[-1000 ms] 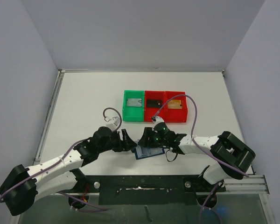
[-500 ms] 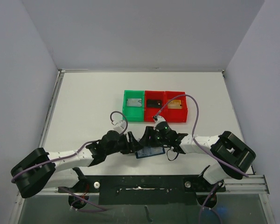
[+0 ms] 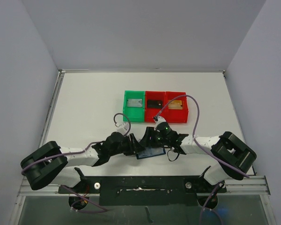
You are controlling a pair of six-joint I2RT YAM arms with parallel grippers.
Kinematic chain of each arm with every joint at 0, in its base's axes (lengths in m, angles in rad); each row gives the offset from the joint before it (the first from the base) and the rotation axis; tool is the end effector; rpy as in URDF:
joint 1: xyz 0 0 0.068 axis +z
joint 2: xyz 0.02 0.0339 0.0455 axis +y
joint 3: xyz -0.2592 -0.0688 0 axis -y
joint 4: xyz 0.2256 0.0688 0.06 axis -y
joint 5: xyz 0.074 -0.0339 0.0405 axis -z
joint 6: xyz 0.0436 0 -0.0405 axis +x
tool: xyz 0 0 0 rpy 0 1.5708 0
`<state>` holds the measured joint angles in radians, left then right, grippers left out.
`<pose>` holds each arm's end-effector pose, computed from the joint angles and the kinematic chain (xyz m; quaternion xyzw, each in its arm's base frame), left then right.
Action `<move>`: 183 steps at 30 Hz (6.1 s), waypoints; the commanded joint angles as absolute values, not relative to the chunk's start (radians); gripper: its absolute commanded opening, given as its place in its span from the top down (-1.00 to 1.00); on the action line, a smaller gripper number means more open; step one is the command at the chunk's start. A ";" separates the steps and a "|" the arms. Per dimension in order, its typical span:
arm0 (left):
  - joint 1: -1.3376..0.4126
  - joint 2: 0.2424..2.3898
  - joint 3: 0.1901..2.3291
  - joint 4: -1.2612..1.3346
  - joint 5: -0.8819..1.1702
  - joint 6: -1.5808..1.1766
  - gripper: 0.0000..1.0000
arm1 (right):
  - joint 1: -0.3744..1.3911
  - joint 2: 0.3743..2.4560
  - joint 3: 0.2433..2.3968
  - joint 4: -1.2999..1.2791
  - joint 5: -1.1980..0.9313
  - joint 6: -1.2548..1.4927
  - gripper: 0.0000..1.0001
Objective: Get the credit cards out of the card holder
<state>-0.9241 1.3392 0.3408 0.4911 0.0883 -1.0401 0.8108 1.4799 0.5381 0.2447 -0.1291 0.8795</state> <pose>0.1390 -0.1905 0.1516 -0.0276 0.8609 -0.4424 0.2496 0.1803 0.1978 0.1492 0.0038 0.9046 0.3546 0.2365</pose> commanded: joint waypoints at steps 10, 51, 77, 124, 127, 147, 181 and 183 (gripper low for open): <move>-0.930 1.442 0.387 0.708 0.129 -1.026 0.40 | 0.799 1.458 0.536 0.260 -0.215 0.845 -0.06; -0.686 1.280 0.630 0.167 0.332 -0.946 -0.06 | 0.624 0.971 0.579 -0.191 -0.016 0.957 -0.17; -0.851 1.532 0.579 0.512 0.194 -1.075 0.07 | 0.627 1.222 0.527 -0.036 -0.118 0.788 0.38; -0.885 1.742 0.456 0.808 0.213 -1.170 1.00 | 0.629 1.230 0.334 0.084 -0.191 0.861 0.54; -0.886 1.720 0.439 0.792 0.212 -1.170 1.00 | 0.627 1.233 0.335 0.065 -0.173 0.861 0.55; -0.881 1.607 0.396 0.654 0.196 -1.123 1.00 | 0.614 1.190 0.425 0.077 -0.302 0.826 0.51; -0.887 1.661 0.344 0.912 0.236 -1.220 0.57 | 0.611 1.342 0.324 0.237 -0.360 0.885 0.52; -0.887 1.666 0.352 0.896 0.233 -1.219 0.57 | 0.612 1.345 0.323 0.240 -0.358 0.887 0.51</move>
